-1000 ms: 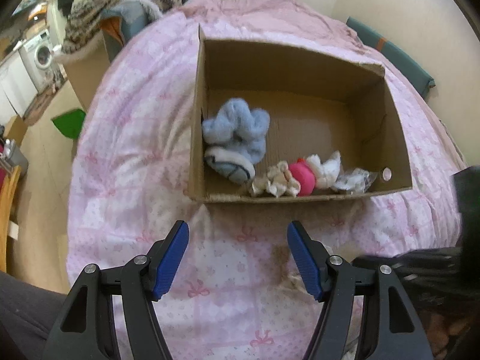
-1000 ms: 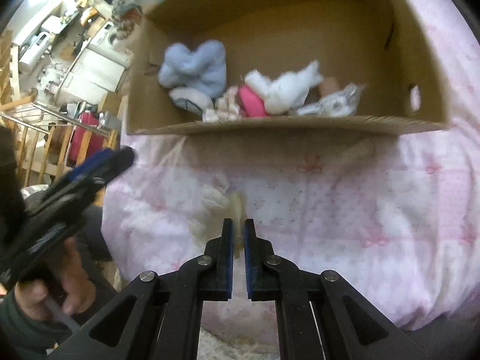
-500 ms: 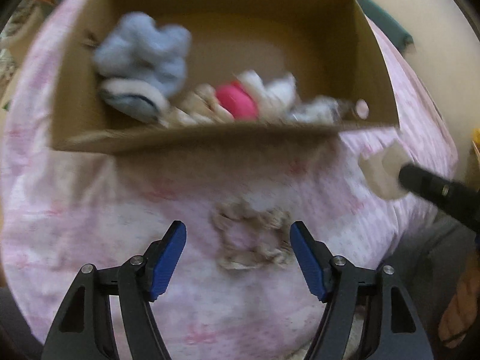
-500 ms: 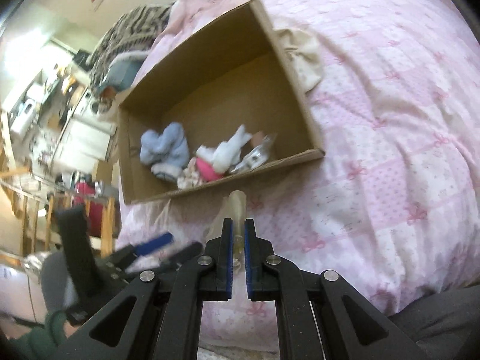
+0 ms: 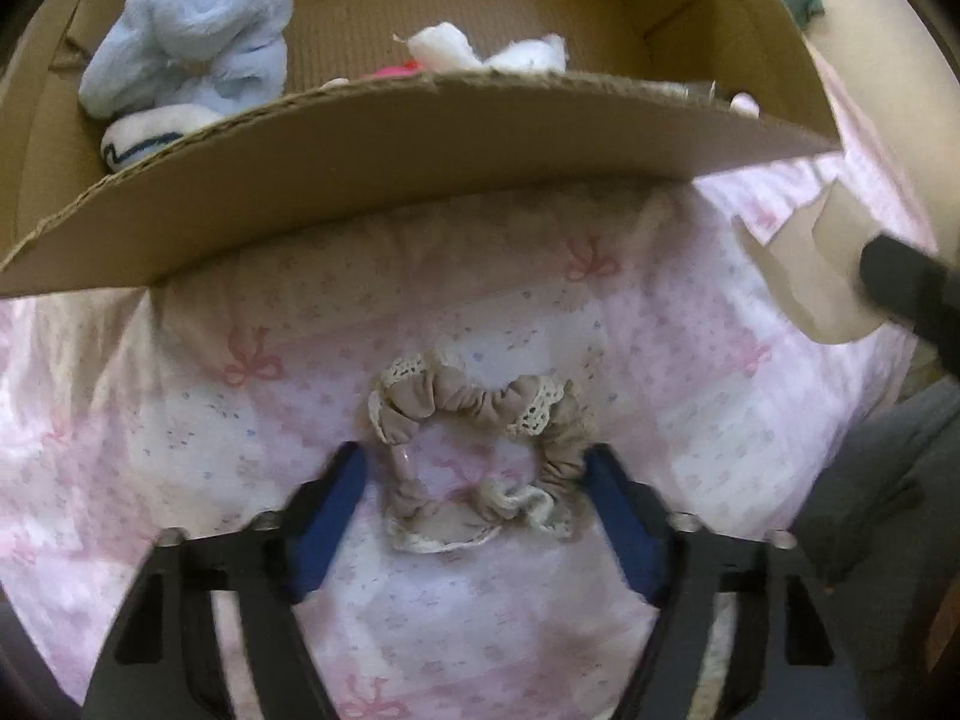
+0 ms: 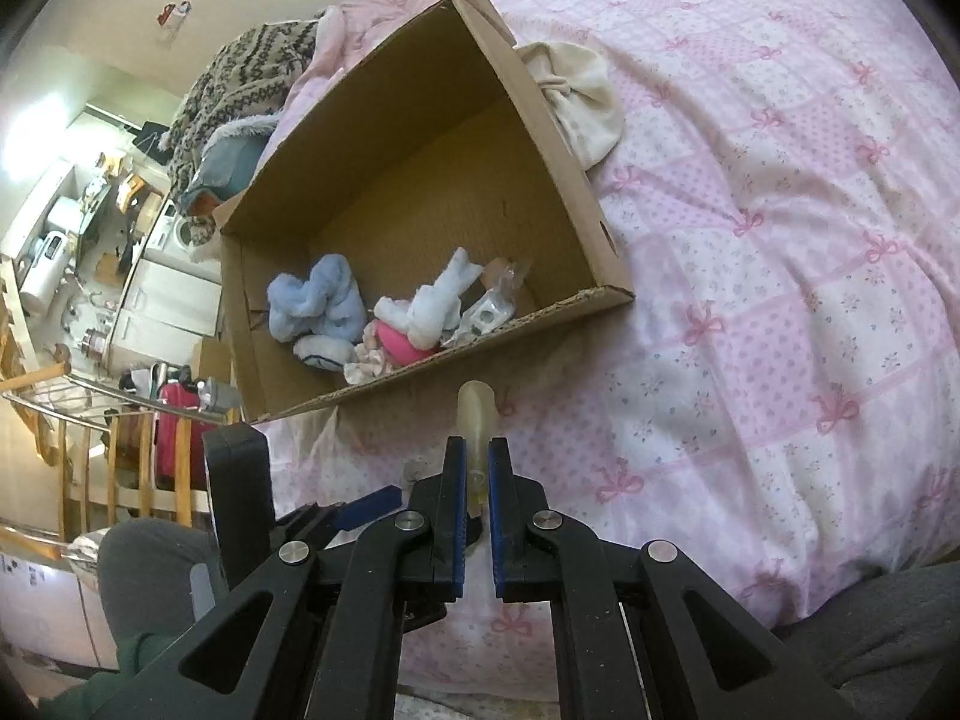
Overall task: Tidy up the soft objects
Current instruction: 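Grasp the lace scrunchie with the left gripper while the right grasps the tan tube, then carry the scrunchie and tube into the box and open both grippers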
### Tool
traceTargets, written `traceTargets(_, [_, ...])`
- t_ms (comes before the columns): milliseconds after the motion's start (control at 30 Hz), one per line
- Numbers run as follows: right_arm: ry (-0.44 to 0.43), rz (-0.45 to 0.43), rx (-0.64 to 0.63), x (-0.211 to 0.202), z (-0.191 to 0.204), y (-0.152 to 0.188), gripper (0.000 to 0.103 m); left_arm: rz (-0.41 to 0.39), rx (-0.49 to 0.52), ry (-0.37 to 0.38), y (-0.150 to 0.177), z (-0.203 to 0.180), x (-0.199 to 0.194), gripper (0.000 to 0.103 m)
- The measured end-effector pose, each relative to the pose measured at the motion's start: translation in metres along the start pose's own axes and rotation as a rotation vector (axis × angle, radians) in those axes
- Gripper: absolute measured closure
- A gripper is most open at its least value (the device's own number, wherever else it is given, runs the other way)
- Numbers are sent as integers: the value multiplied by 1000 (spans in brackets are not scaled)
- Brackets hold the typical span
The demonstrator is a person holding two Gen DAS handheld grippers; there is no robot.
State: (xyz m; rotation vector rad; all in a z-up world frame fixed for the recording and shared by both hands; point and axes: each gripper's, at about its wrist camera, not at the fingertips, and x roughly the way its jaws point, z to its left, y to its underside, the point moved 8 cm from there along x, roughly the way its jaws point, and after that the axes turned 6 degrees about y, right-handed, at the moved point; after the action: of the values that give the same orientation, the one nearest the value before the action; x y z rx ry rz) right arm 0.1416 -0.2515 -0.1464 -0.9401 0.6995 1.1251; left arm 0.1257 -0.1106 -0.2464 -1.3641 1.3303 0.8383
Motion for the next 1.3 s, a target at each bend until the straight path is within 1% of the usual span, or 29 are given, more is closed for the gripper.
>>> traceTargets(67, [7, 3, -5, 2, 1, 1, 95, -5, -6, -16, -1, -1, 2, 64])
traceTargets(100, [11, 4, -9, 3, 1, 1, 95, -6, -10, -27, -1, 1, 1, 71])
traceTargets(133, [14, 4, -13, 4, 2, 1, 95, -8, -14, -44, -2, 4, 0, 82])
traceTargets(167, [18, 3, -16, 4, 2, 1, 95, -8, -18, -53, -1, 7, 0, 87])
traceTargets(233, [25, 5, -20, 5, 3, 2, 95, -12, -33, -54, -1, 11, -2, 89])
traceTargets(400, [43, 9, -30, 10, 3, 1, 95, -42, -42, -107, 2, 20, -10, 91])
traceTargets(567, [61, 13, -44, 14, 6, 2, 95, -52, -90, -148, 12, 48, -28, 91])
traceTargets(700, [70, 8, -58, 15, 9, 3, 95, -91, -149, -180, 14, 67, -44, 91])
traceTargets(867, [78, -6, -83, 11, 13, 6, 95, -135, -188, -194, 20, 87, -64, 91])
traceTargets(933, [76, -15, -84, 8, 13, 6, 95, -159, -197, -202, 24, 91, -71, 91])
traceTargets(1033, [60, -32, -87, 3, 16, 5, 95, -201, -215, -208, 30, 104, -95, 91])
traceTargets(1067, [52, -40, -91, 1, 18, 5, 95, -214, -216, -212, 24, 100, -97, 91])
traceTargets(1133, [29, -60, -98, -5, 22, 3, 95, -251, -222, -220, 25, 97, -114, 91])
traceTargets(1233, [-8, -97, -110, -15, 29, 0, 95, -317, -228, -225, 16, 87, -129, 91])
traceTargets(1300, [-24, -124, -115, -22, 33, -2, 95, -355, -236, -227, 16, 84, -146, 91])
